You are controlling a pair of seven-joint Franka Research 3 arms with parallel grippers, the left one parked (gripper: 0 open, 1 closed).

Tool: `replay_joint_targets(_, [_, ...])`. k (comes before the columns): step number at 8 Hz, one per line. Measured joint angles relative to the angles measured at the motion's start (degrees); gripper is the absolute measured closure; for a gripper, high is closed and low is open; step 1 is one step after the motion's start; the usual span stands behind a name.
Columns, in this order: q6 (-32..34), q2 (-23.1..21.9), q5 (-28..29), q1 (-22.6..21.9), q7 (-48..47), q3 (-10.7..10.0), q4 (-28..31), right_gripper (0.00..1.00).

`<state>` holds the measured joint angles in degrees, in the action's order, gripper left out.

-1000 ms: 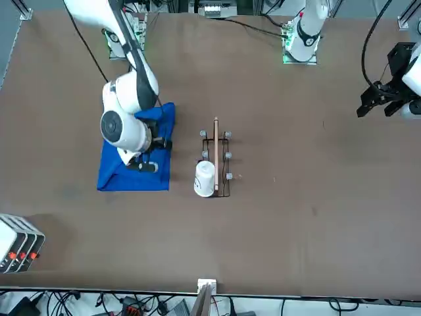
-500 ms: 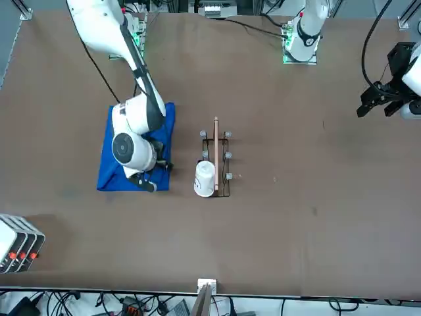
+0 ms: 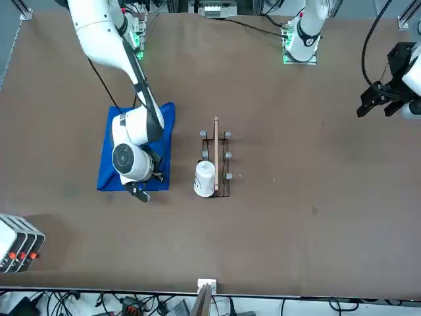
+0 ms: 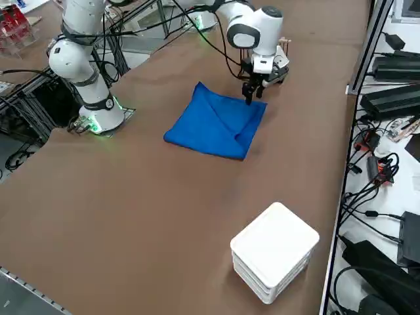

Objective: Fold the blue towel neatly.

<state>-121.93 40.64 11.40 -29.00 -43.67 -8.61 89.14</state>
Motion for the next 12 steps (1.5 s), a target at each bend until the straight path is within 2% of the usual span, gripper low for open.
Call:
replay_joint_targets(9, [-3.64,2.73,0.0,-0.2,-2.68,0.09,-0.11,0.32])
replay_joint_targets(12, [-4.08,3.19,0.0,-0.19,-2.84,0.09,-0.21,0.37])
